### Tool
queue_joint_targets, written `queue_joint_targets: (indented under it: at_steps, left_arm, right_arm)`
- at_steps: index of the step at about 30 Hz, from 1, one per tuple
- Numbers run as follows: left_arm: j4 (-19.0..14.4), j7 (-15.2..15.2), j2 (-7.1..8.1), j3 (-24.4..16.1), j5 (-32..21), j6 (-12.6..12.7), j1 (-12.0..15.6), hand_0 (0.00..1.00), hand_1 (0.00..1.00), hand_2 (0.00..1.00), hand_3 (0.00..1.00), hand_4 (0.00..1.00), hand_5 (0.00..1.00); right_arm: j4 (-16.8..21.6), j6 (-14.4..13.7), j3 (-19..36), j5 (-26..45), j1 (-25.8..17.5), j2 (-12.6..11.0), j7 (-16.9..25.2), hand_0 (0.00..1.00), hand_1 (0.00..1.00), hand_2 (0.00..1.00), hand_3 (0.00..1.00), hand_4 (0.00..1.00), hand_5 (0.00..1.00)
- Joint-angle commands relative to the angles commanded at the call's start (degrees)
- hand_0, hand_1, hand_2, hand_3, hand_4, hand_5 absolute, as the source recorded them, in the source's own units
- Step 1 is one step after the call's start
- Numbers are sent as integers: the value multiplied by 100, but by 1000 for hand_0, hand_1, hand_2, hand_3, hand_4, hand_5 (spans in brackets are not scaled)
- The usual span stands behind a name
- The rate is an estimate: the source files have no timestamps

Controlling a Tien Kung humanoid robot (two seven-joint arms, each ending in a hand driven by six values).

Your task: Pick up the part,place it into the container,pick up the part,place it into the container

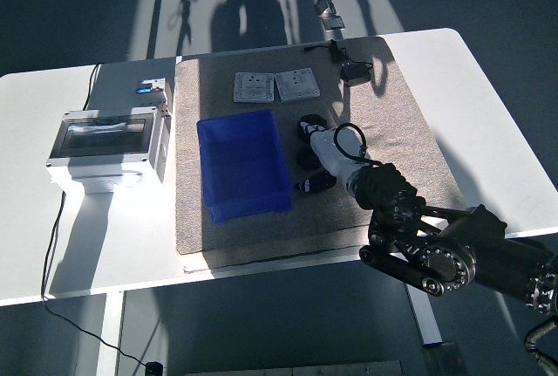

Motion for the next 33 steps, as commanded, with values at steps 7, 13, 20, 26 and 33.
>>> queue_joint_targets:
  at_steps: [7, 13, 20, 26, 33]
  left_arm:
    - [0, -18, 0, -7, 0, 9, -8, 721, 734, 758, 688, 998, 998]
    - [0, -24, 4, -28, 30, 2, -11, 721, 734, 758, 686, 998, 998]
    - [0, -39, 6, -48, 55, 7, -8, 721, 734, 759, 689, 998, 998]
    - [0, -60, 6, -48, 53, 24, -4, 721, 734, 759, 690, 998, 998]
    - [0, -91, 12, -34, 31, 55, 13, 721, 733, 759, 688, 998, 998]
  right_arm:
    - [-289, 60, -84, 144, -22, 80, 150, 552, 781, 868, 902, 937, 401]
    - [-436, 101, -113, 234, -63, 119, 200, 542, 744, 817, 827, 846, 397]
    - [-511, 36, -133, 303, -97, 139, 293, 534, 721, 786, 799, 764, 388]
    - [-478, -150, -84, 270, -122, 106, 392, 500, 651, 698, 694, 694, 383]
    - [-268, -302, 18, 197, -181, -36, 439, 461, 564, 635, 656, 585, 311]
